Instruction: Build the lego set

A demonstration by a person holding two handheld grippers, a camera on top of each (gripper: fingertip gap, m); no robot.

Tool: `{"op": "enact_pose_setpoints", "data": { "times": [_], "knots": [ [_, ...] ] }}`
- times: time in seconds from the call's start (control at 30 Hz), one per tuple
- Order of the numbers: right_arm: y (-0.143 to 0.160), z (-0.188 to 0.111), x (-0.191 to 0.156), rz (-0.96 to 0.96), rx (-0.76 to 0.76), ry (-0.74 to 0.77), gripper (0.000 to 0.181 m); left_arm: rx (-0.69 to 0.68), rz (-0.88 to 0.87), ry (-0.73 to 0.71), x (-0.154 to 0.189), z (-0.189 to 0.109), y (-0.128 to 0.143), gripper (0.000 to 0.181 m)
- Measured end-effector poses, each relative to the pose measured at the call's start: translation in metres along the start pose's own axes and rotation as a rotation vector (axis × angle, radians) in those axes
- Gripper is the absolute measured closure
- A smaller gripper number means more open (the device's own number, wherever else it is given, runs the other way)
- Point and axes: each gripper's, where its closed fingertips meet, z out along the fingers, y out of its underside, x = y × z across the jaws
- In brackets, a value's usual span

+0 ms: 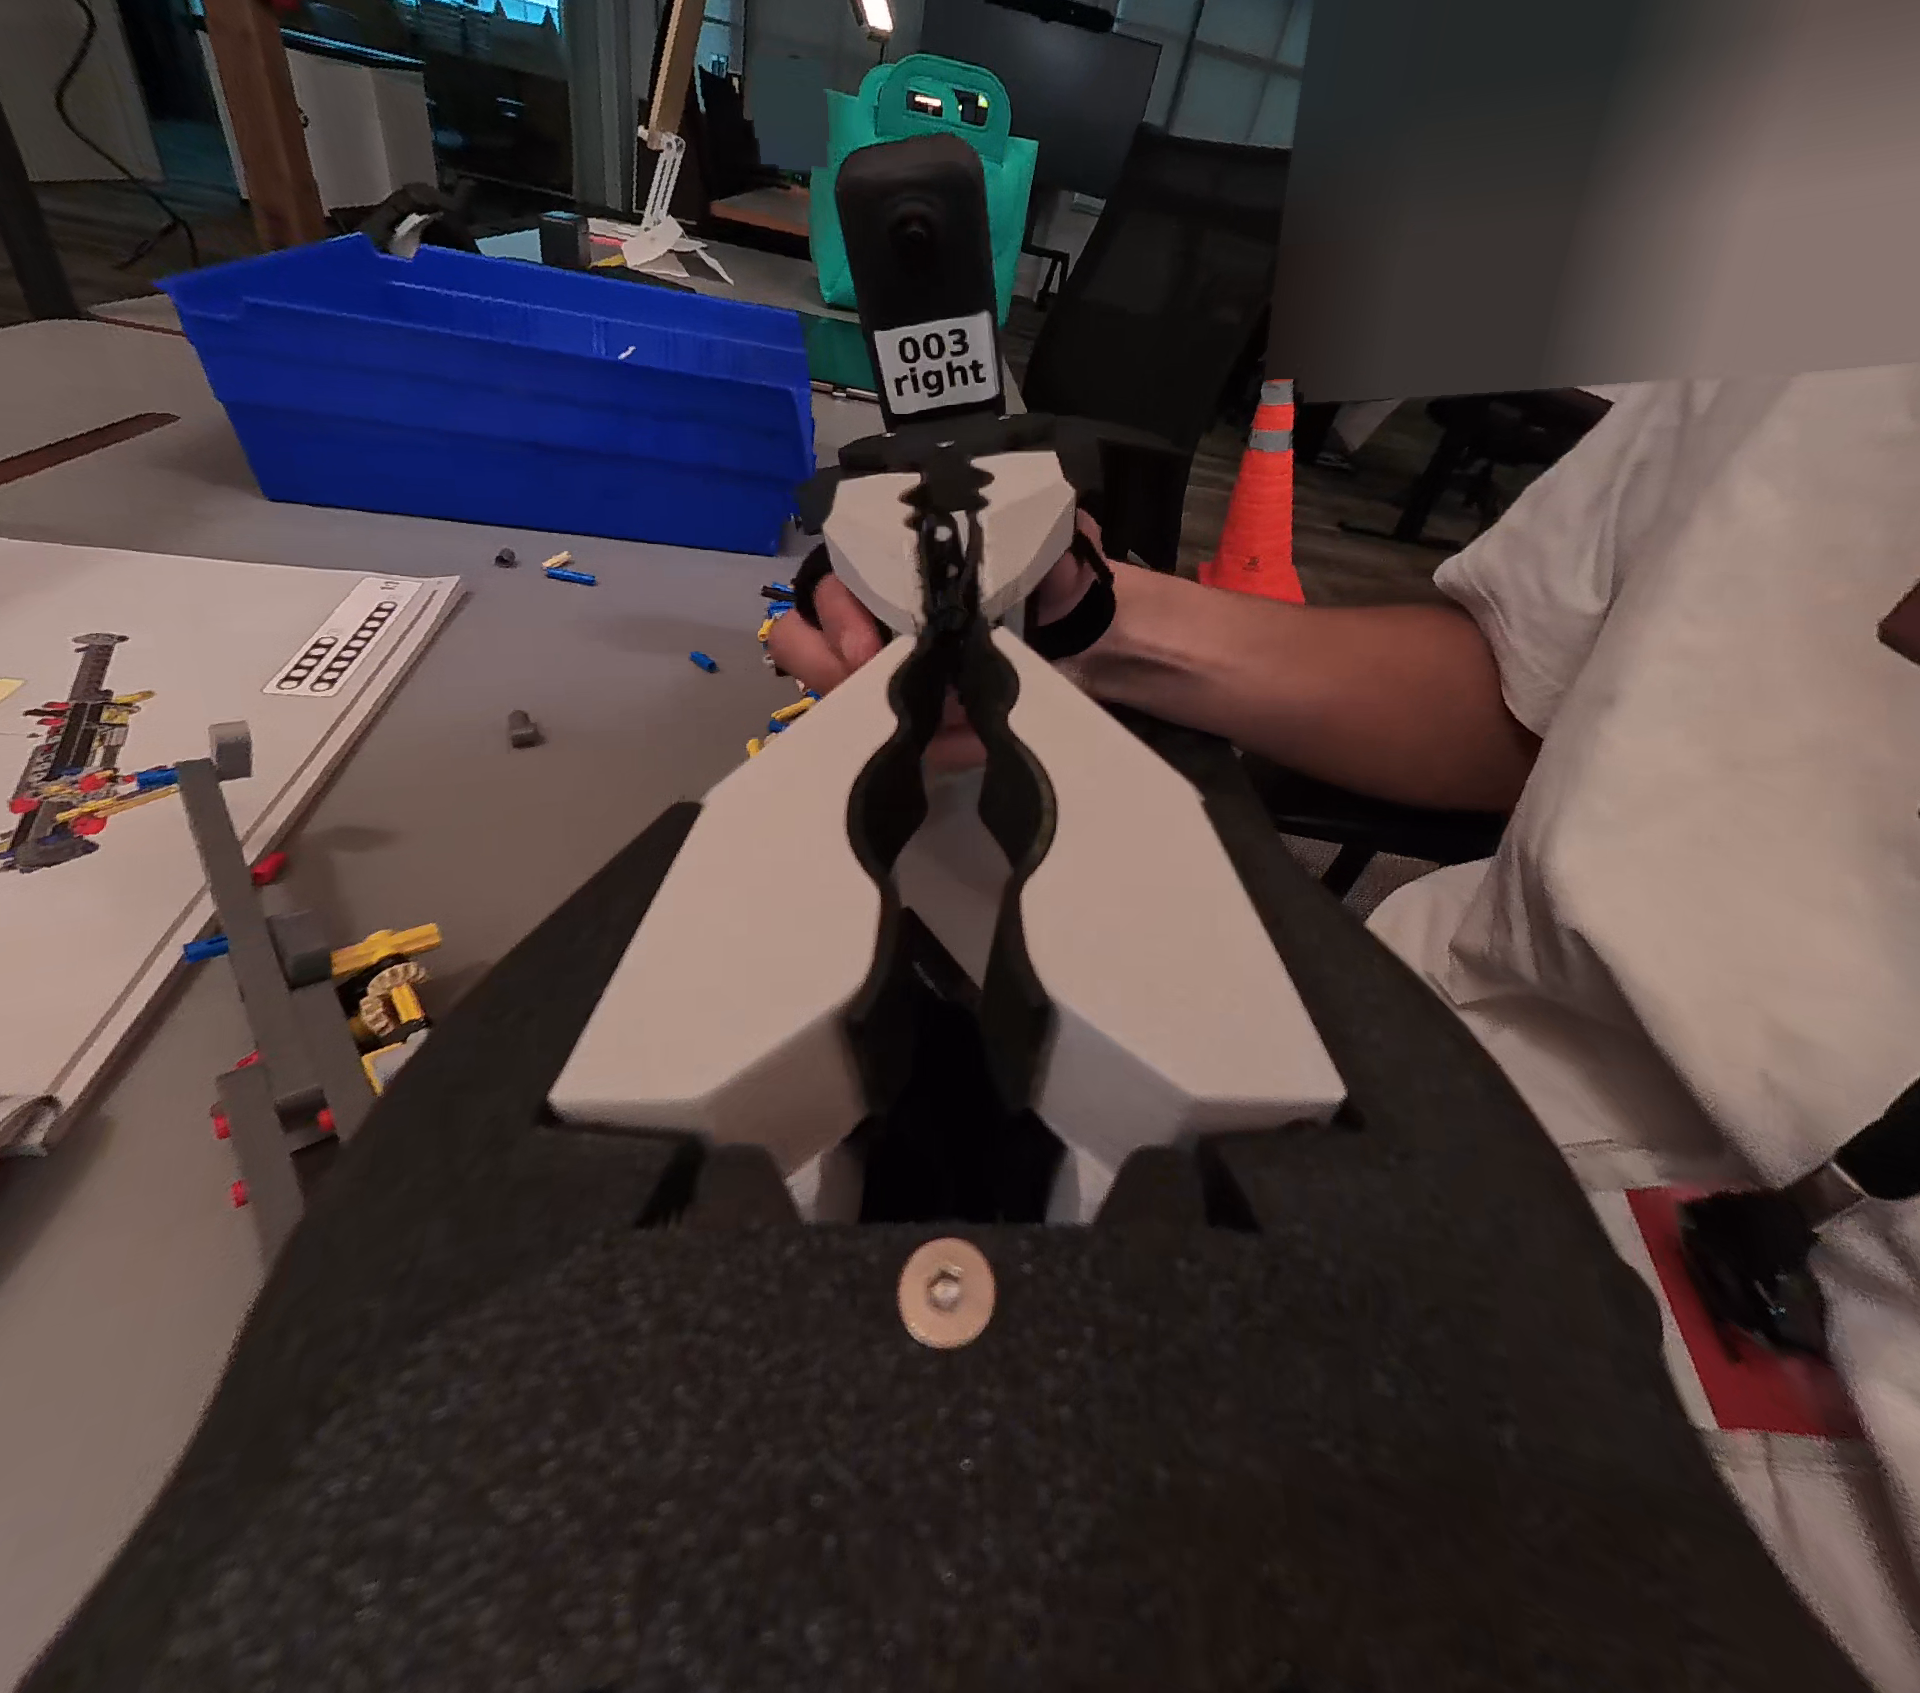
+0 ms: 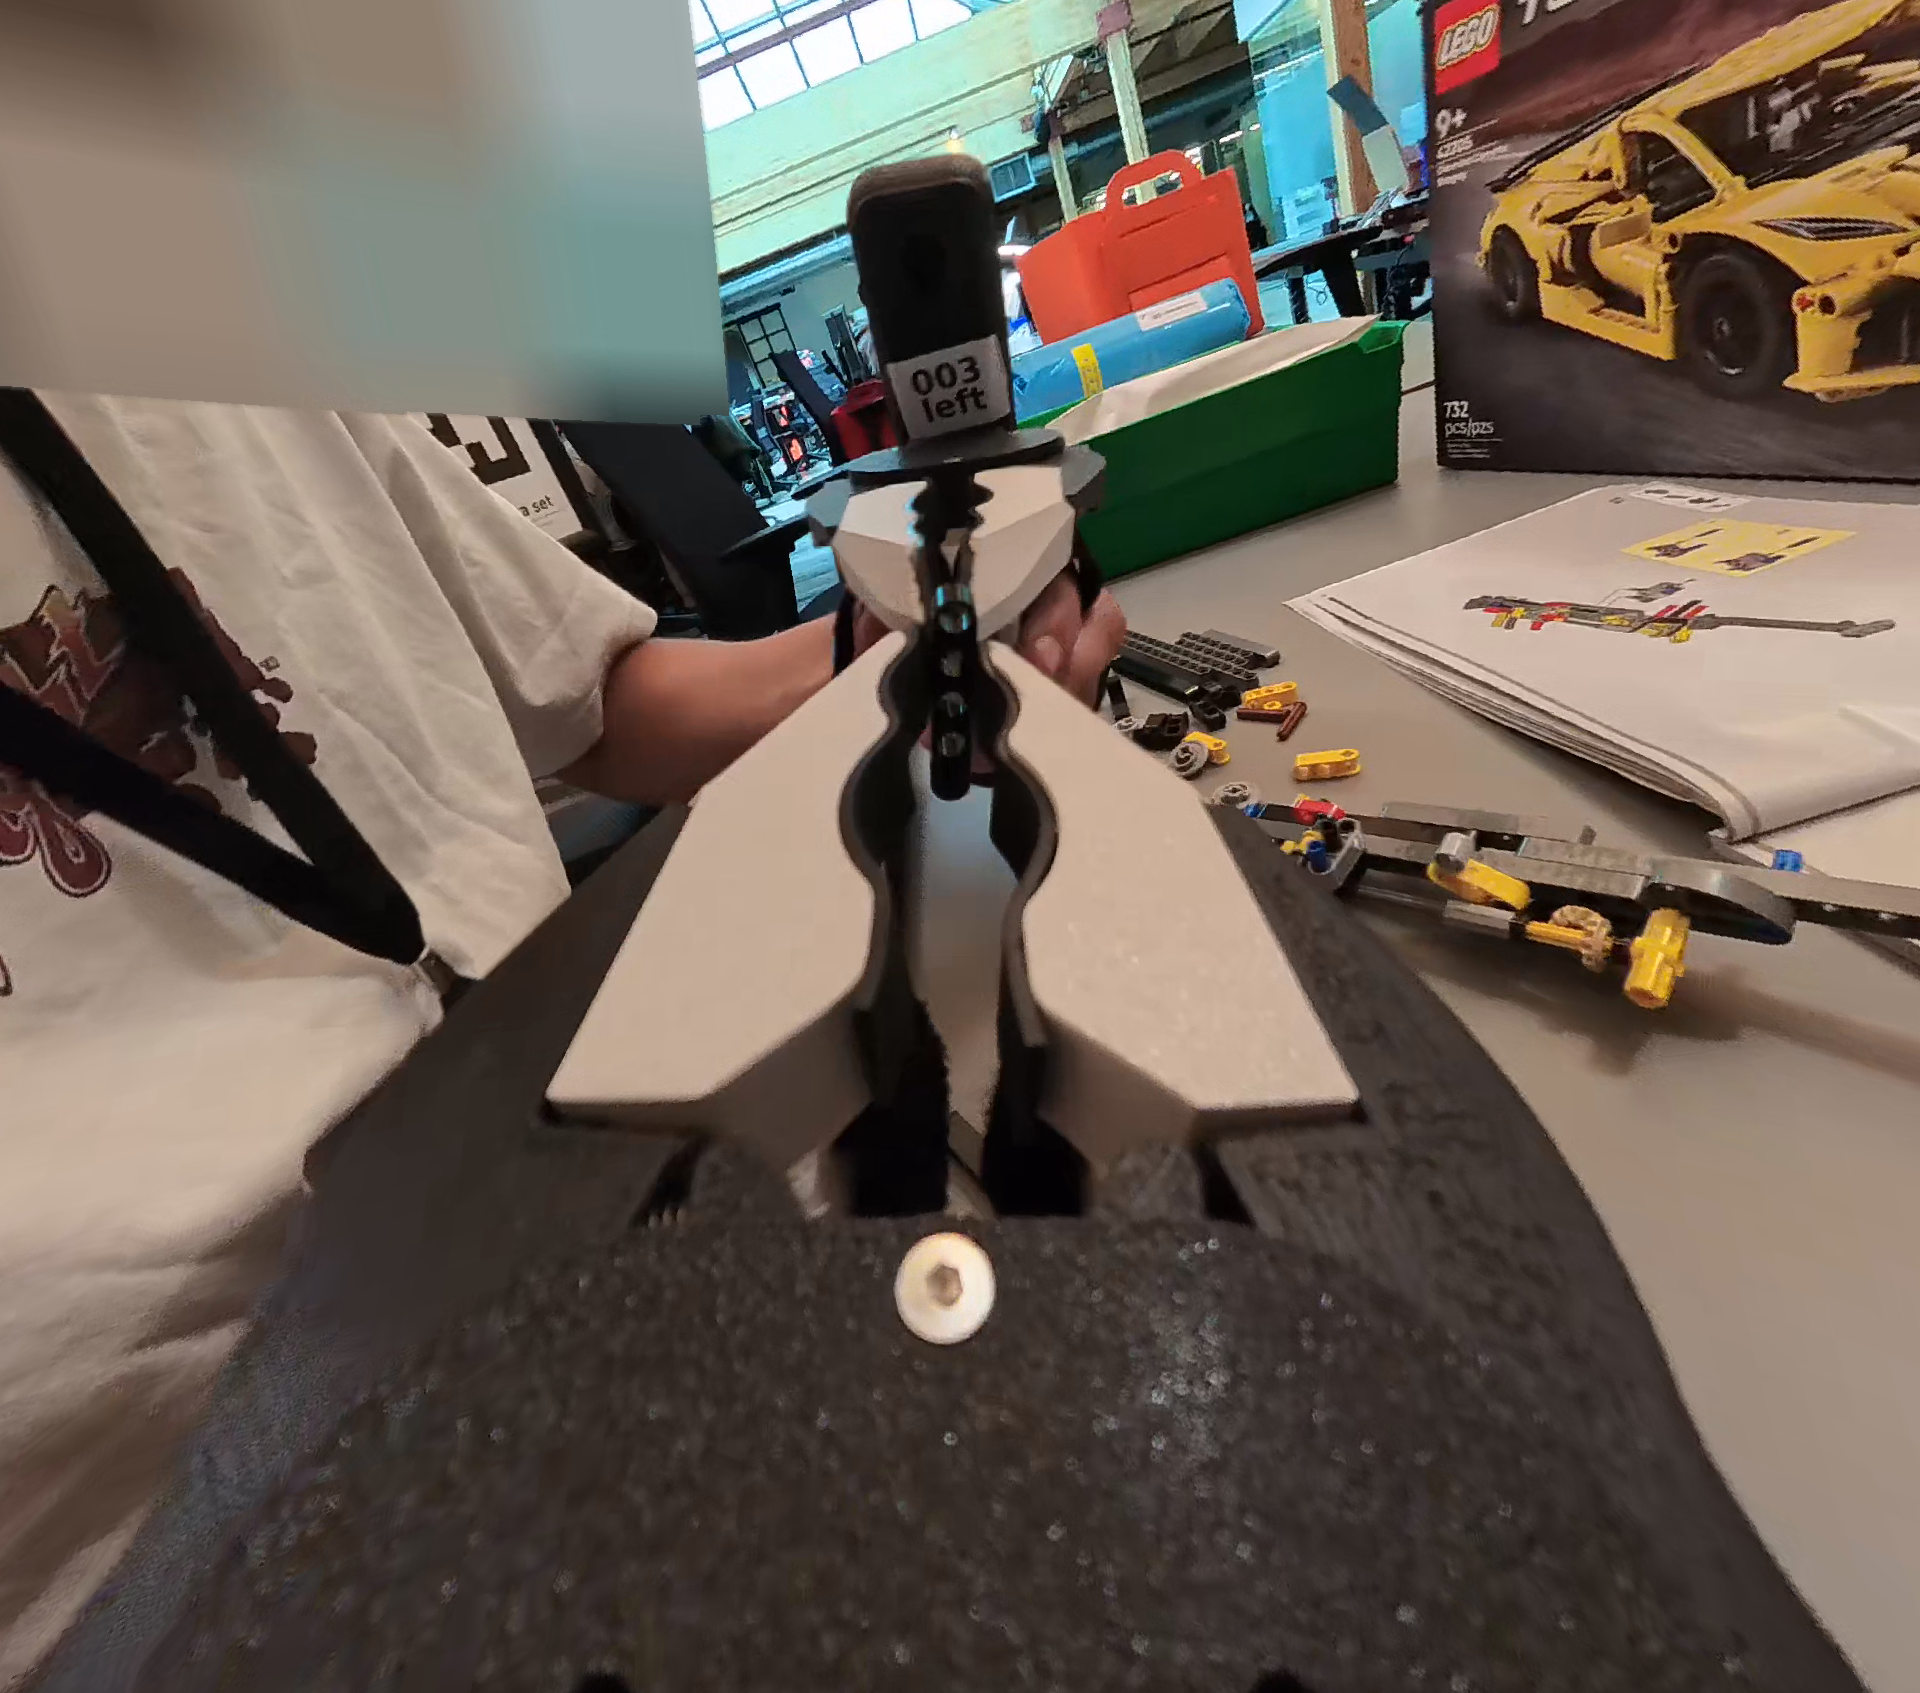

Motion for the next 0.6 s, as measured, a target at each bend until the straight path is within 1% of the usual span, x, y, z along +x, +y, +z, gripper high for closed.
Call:
{"op": "enact_pose_setpoints", "data": {
  "times": [0.13,0.27,0.5,0.6],
  "knots": [
    [0.004,0.006,-0.005,0.007,-0.022,-0.033,0.175,-0.015,0.007,0.003,0.002,0.001,0.002,0.179],
    [0.006,0.006,-0.009,0.054,-0.029,-0.063,0.175,-0.033,0.082,-0.030,0.002,0.002,0.005,0.179],
    [0.014,0.004,-0.009,0.165,-0.078,-0.098,0.175,-0.105,0.471,-0.162,0.002,0.004,0.014,0.180],
    [0.021,0.000,-0.013,0.245,-0.126,-0.144,0.175,-0.140,0.573,-0.174,0.005,0.007,0.020,0.180]
  ]
}}
